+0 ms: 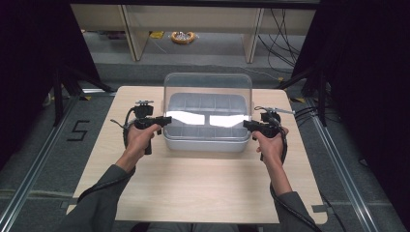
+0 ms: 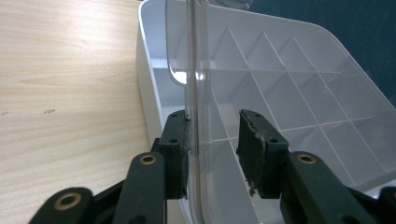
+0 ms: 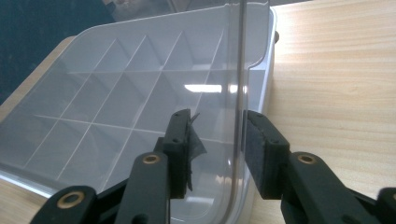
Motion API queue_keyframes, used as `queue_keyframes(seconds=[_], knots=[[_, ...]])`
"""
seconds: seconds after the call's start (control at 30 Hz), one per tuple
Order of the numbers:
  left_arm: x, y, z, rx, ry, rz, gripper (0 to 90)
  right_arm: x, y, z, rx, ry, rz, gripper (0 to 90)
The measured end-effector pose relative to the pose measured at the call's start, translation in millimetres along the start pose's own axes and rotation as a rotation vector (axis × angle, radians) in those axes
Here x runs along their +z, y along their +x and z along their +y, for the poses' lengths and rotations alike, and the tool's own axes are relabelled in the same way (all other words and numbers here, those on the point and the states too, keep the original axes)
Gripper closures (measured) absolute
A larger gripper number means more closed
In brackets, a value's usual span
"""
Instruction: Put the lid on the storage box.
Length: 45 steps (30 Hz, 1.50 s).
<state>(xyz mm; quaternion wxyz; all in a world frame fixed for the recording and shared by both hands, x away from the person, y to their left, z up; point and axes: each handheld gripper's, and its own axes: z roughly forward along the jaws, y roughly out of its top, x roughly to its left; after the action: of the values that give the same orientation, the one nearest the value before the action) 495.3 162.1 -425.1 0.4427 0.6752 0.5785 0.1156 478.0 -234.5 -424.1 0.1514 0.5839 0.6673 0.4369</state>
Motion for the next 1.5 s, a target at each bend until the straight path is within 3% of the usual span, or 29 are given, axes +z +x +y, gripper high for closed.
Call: queue_keyframes(seconds=[0.07, 0.17, 0.23, 0.27, 0.3, 0.33, 0.5, 0.53, 0.57, 0.63, 0.7, 0.77, 0.83, 1.0, 1.1, 1.13, 1.23, 1.27, 1.3, 1.33, 1.5], knots=[[0.7, -1.0, 0.9, -0.002, 0.003, 0.001, 61.5, -1.1, 4.0, 1.6, 0.050, 0.002, 0.002, 63.9], [-0.2, -0.5, 2.1, -0.016, 0.007, -0.015, 60.6, -5.0, 4.9, 6.2, 0.050, -0.007, 0.007, 63.5], [-0.5, -1.1, 1.6, -0.012, 0.009, -0.010, 60.7, -6.7, 3.7, 8.4, -0.001, -0.016, 0.006, 63.6], [-0.3, -1.1, 1.1, -0.011, 0.010, -0.008, 60.8, -8.0, 7.2, 7.9, 0.036, -0.007, 0.000, 63.6], [-0.2, -1.0, 0.5, -0.011, 0.014, -0.008, 60.8, -7.6, 4.5, 7.8, -0.008, -0.011, -0.007, 63.7], [-0.3, -1.2, 0.0, -0.011, 0.017, -0.005, 60.8, -7.1, 6.9, 6.1, 0.034, 0.003, 0.001, 63.7], [-0.1, -2.4, 0.5, -0.010, 0.018, -0.003, 60.9, -4.0, 3.5, 1.6, 0.051, 0.005, -0.004, 63.2], [-0.1, -2.5, 1.2, -0.015, 0.019, -0.002, 60.7, -3.0, 1.4, 1.8, 0.023, 0.000, -0.001, 63.0], [-0.3, -2.4, 1.9, -0.021, 0.019, -0.005, 60.7, -3.1, 3.5, 1.8, 0.056, 0.012, 0.000, 62.6], [0.6, -2.6, 2.1, -0.018, 0.018, -0.002, 60.5, 0.0, 0.0, 2.2, 0.011, 0.011, -0.007, 61.2], [2.5, -2.0, 1.4, -0.012, 0.029, 0.006, 59.5, 1.7, 2.6, 1.9, 0.053, 0.016, -0.009, 60.8], [5.0, -1.8, 0.6, -0.026, 0.033, 0.008, 58.7, 4.1, -1.2, 1.4, 0.016, 0.010, -0.007, 60.4], [6.0, -0.6, 0.1, -0.017, 0.042, 0.009, 58.0, 5.1, 0.0, 0.9, 0.046, 0.019, -0.010, 59.9], [8.8, 1.4, -1.6, -0.026, 0.050, 0.006, 57.4, 9.9, -3.5, 0.2, 0.022, 0.015, -0.017, 58.7], [10.5, 1.7, -3.0, -0.032, 0.058, 0.011, 56.5, 9.9, 2.1, -0.5, 0.093, 0.038, -0.009, 57.7], [11.1, 1.8, -3.5, -0.030, 0.061, 0.011, 56.2, 12.6, -2.9, -0.6, 0.027, 0.025, -0.014, 57.2], [12.3, 3.2, -5.2, -0.030, 0.068, 0.013, 55.4, 15.0, -3.0, -1.7, 0.029, 0.027, -0.031, 56.7], [12.1, 3.4, -5.1, -0.030, 0.068, 0.012, 55.4, 15.5, 0.5, -2.5, 0.089, 0.042, -0.025, 56.3], [12.0, 3.2, -5.2, -0.031, 0.067, 0.014, 55.5, 17.1, -4.5, -2.8, 0.036, 0.035, -0.026, 55.9], [11.8, 3.2, -5.2, -0.031, 0.066, 0.015, 55.4, 17.4, -3.0, -3.1, 0.056, 0.038, -0.022, 55.7], [11.6, 2.2, -6.4, -0.023, 0.058, 0.021, 55.0, 18.6, -3.0, -1.9, 0.029, 0.041, -0.031, 54.8]])
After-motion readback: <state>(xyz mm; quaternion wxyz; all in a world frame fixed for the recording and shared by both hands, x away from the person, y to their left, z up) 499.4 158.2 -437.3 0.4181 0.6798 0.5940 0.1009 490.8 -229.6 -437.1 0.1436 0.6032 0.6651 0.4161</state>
